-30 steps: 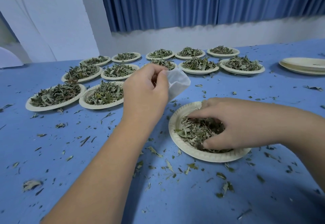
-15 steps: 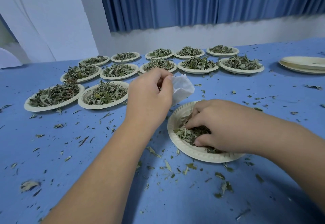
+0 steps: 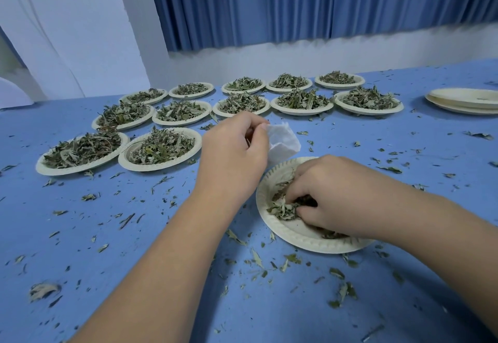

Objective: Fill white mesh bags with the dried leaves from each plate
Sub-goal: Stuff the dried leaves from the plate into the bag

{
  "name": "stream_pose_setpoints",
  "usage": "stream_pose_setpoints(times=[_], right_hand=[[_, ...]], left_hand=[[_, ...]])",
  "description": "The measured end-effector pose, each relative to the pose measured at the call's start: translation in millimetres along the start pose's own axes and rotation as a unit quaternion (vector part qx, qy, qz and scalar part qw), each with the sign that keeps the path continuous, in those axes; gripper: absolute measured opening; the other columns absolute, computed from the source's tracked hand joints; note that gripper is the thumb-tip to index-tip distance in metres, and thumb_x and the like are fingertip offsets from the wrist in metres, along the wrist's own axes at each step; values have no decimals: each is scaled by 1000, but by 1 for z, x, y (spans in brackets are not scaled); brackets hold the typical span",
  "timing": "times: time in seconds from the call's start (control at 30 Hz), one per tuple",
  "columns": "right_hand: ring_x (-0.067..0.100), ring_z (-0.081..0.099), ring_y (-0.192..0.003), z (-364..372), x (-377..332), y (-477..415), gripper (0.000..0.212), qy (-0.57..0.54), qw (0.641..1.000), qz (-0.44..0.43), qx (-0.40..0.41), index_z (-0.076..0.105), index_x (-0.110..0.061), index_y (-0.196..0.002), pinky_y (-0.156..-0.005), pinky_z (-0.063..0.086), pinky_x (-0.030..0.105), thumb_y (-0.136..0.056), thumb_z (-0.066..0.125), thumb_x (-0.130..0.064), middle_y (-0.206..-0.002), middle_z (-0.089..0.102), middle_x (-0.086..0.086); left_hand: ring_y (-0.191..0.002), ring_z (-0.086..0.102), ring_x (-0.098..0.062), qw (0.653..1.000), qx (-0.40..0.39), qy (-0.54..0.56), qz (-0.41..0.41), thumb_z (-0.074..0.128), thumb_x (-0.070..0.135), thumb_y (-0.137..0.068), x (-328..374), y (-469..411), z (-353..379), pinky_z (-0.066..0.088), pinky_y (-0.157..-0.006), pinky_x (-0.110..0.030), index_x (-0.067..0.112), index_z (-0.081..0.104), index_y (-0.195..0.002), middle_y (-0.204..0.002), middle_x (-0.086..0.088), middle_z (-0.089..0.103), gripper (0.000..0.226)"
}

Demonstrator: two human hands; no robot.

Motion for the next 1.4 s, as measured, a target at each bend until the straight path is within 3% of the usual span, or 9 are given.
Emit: stream_pose_setpoints(times=[0.07,0.2,0.33,0.53,0.67,0.83,1.0,1.1,1.4], right_hand=[[4,57,-86,-4,6,2,25,-42,999,20,3,71,-38,-102,-76,51,28,-83,60,-27,-92,63,-19],[-12,54,-74,-16,21,5,18,-130,989,66,16,70,-43,-84,-59,42,8,-78,67,-27,-70,57,-29],[-17,54,-69,-29,29,10,23,-194,976,96,40,63,-48,-71,-59,38,2,-75,71,-26,-72,57,-40],[-10,57,-58,-46,40,16,19,-271,951,125,77,69,-41,-70,-54,38,1,-73,76,-23,-66,66,-25],[-8,61,-62,-55,50,20,18,-305,935,141,115,71,-38,-72,-54,40,1,-71,77,-22,-69,68,-23],[-7,59,-66,-53,56,20,14,-203,955,168,134,73,-34,-76,-54,41,4,-72,72,-20,-69,67,-19],[13,58,-79,-39,45,11,13,-19,985,153,82,71,-27,-89,-73,53,35,-79,62,-27,-82,63,-8],[18,58,-78,-36,40,8,11,8,984,160,74,68,-26,-86,-69,54,38,-78,60,-28,-82,59,-6],[20,57,-77,-35,34,9,10,-2,983,164,82,66,-22,-77,-67,53,38,-79,57,-28,-79,56,-2]], left_hand=[[-63,53,-5,1000,1,0,1,57,17,-92,0,0,0,43,-62,-24,16,72,-87,-65,11,61,16],[-65,52,-3,1000,2,-4,-1,57,18,-93,0,0,1,39,-60,-18,18,71,-87,-65,12,60,15],[-64,53,-3,1000,14,-7,5,57,18,-94,2,-1,-1,39,-60,-21,19,70,-88,-65,14,59,15],[-68,53,1,999,13,-38,24,56,17,-95,6,-2,-1,39,-61,-11,17,69,-88,-68,17,57,15],[-65,47,-1,995,-30,-83,53,55,15,-95,10,-1,10,35,-63,-8,11,70,-91,-67,20,50,16],[-67,48,3,993,-70,-86,50,56,18,-94,12,2,20,36,-66,-5,16,73,-93,-66,23,50,17],[-60,48,-3,992,-79,-83,60,59,18,-92,20,6,25,37,-60,-12,17,75,-90,-60,22,50,16],[-66,50,-8,989,-93,-94,73,58,18,-91,26,10,29,40,-63,-23,16,74,-89,-63,17,52,16],[-71,54,-13,984,-134,-106,51,55,21,-92,30,16,40,45,-61,-30,20,72,-85,-68,8,59,19]])
Point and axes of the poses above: each hand's wrist, its own y-axis away from the middle knuckle, its own z-axis out of the palm, x = y × z, the point moved 6 cm from there along -y, towards the middle knuckle
